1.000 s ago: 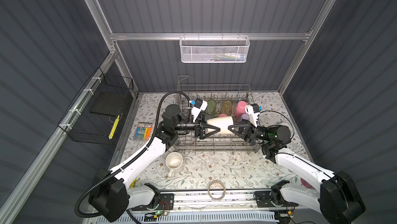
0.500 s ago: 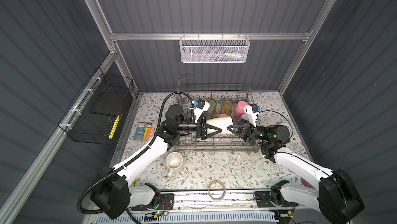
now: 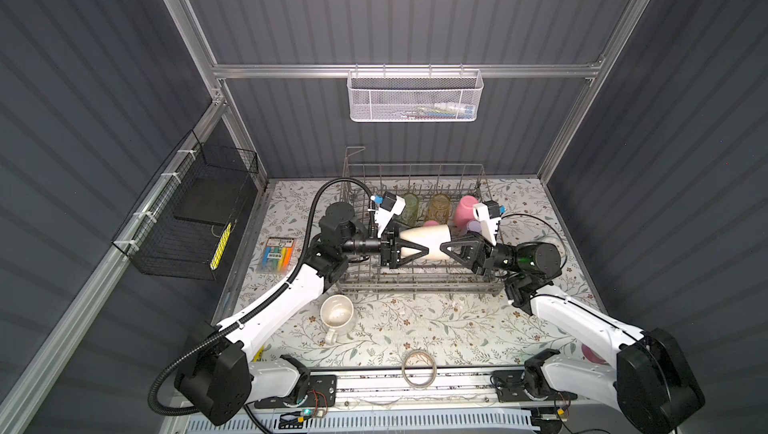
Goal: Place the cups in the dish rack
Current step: 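Open and withdraw the right gripper while the left gripper holds the cream mug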
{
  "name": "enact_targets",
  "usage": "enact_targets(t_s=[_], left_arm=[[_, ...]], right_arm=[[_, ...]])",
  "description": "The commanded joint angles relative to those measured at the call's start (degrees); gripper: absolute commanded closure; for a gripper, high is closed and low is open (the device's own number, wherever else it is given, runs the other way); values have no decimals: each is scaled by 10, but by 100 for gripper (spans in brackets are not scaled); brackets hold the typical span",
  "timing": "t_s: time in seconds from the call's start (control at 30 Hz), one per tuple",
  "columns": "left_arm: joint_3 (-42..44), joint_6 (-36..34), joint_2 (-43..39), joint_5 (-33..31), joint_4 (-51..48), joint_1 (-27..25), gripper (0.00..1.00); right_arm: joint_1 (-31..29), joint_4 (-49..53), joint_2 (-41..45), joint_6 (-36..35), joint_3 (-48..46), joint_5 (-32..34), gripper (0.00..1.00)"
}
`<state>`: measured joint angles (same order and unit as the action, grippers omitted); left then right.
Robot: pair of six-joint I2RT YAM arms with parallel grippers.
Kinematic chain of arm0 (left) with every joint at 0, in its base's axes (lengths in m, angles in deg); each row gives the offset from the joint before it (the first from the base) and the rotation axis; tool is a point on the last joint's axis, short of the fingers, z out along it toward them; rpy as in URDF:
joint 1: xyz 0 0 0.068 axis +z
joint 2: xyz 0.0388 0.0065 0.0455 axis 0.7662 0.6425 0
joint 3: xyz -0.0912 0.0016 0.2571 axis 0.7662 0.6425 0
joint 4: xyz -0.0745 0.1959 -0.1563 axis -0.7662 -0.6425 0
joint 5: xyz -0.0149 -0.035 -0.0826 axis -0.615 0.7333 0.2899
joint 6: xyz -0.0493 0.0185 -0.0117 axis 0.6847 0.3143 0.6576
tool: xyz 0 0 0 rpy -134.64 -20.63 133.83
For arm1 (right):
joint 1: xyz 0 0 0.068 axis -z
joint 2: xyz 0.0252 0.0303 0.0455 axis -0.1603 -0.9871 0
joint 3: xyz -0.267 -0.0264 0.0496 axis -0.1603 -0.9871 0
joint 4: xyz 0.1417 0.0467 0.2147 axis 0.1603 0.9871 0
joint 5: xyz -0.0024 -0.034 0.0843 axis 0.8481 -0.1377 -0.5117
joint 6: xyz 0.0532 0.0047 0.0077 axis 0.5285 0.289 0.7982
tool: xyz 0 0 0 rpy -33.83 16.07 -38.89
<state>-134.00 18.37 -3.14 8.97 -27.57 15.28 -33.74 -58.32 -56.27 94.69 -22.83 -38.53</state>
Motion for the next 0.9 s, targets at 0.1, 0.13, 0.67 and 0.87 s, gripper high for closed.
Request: enact_targets(t_s=[0.1,0.13,0.67,0.87], left_arm=[[2,-1,-33,-4,27,-8,41],[5,-1,-36,-5,28,-8,41],[-26,-76,-81,-73,-134,-8,39],[-36,-104,-105,-113,-201,-8,39]], right_arm=[[5,29,26,-29,-1,4,76],[7,41,35,-36,-2,4,74],[84,488,236,-269,6,72,66],[101,633,289,-345,24,124,65]])
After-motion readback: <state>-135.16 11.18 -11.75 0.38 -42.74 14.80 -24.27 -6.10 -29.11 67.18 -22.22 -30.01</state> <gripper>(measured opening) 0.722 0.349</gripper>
